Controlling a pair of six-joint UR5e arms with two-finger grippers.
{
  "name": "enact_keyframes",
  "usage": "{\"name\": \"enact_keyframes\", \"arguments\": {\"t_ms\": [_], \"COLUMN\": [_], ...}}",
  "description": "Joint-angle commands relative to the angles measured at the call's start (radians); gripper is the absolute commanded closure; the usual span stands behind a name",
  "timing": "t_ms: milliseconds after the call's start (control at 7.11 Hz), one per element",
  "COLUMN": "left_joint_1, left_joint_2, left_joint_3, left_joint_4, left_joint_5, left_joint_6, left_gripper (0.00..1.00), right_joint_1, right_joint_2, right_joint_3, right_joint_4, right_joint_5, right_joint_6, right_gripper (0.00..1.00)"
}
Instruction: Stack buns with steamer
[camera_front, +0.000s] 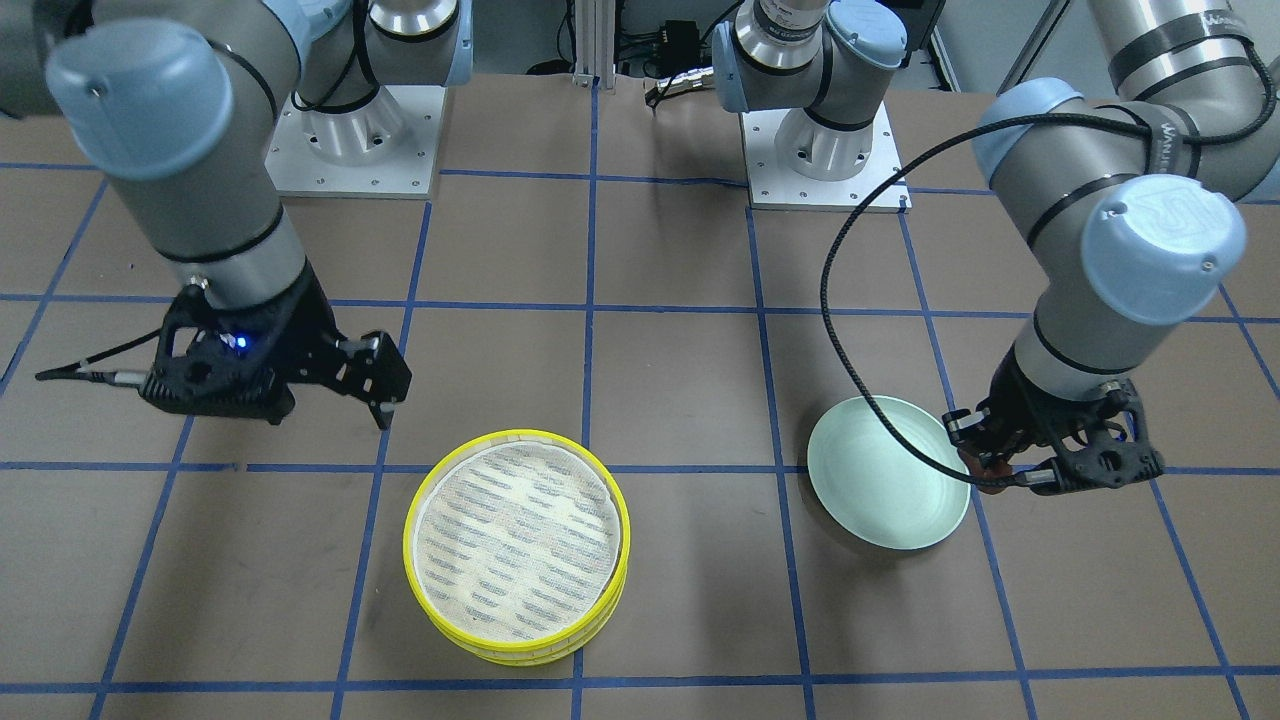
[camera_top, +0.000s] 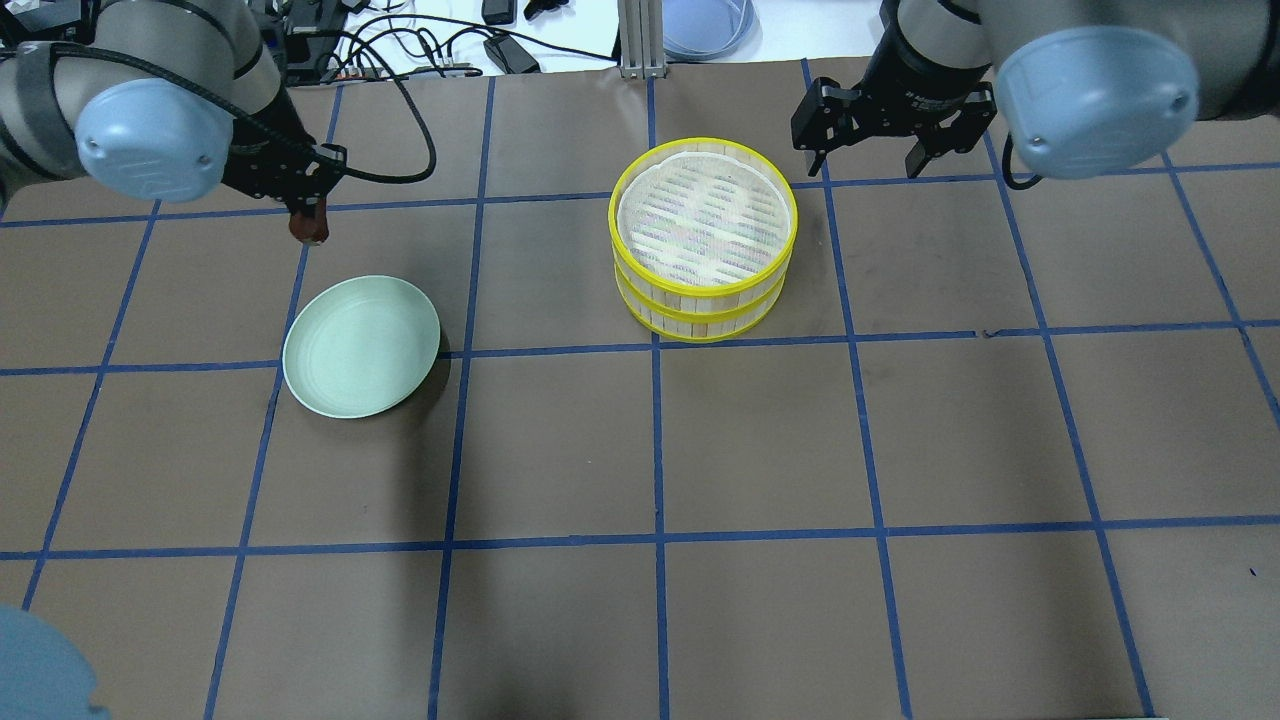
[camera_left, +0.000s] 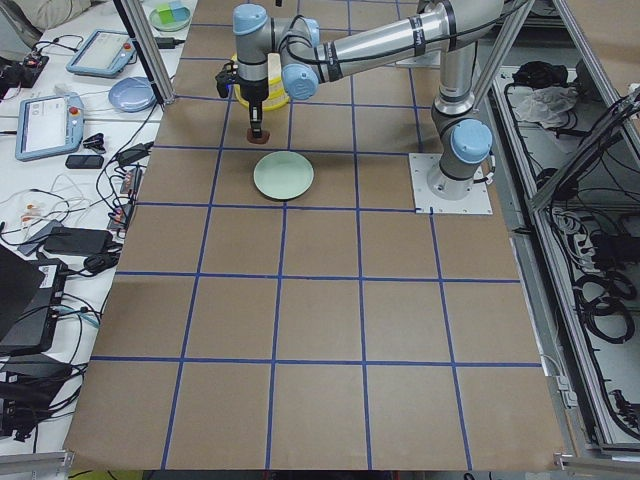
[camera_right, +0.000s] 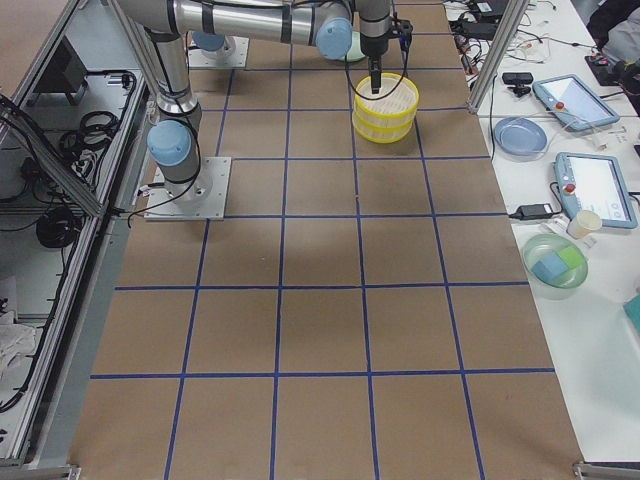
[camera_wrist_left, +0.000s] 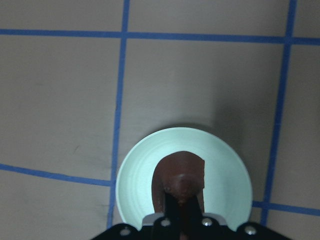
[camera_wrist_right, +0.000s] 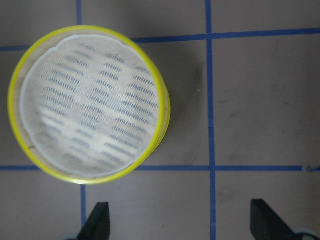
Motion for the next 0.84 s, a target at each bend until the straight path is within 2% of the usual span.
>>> {"name": "enact_keyframes", "arguments": {"t_ms": [0,141,281,422,562,703], "left_joint_1": [-0.105,-0.127,-0.159,-0.185,-0.191,-0.191], "left_joint_2": [-0.020,-0.034,-0.046,-0.059,-0.081,-0.108], "left_joint_3": [0.005,0.004,0.005,0.005,0.005,0.005], "left_joint_4": [0.111,0.119,0.149,0.286,0.320,0.359], "left_joint_5": [-0.161,-0.245,-0.381,-0.436,-0.527,-0.574], "left_joint_6": [-0.179,-0.189,-0.245,-0.335,-0.377,-0.398], "left_gripper": [1.00,1.00,1.00,1.00,1.00,1.00], "right_joint_1": [-0.002,-0.008,-0.008,-0.016,-0.010,-0.012], "right_joint_2": [-0.091,-0.114,-0.118,-0.125,-0.147,-0.139], "right_joint_3": [-0.004,-0.006,-0.003,-0.004,0.005,0.008], "right_joint_4": [0.277,0.285,0.300,0.291,0.303,0.299], "right_joint_5": [0.034,0.017,-0.030,-0.055,-0.078,-0.083], "right_joint_6": [-0.054,-0.057,-0.052,-0.060,-0.055,-0.063], "right_gripper": [0.00,0.00,0.00,0.00,0.00,0.00]}}
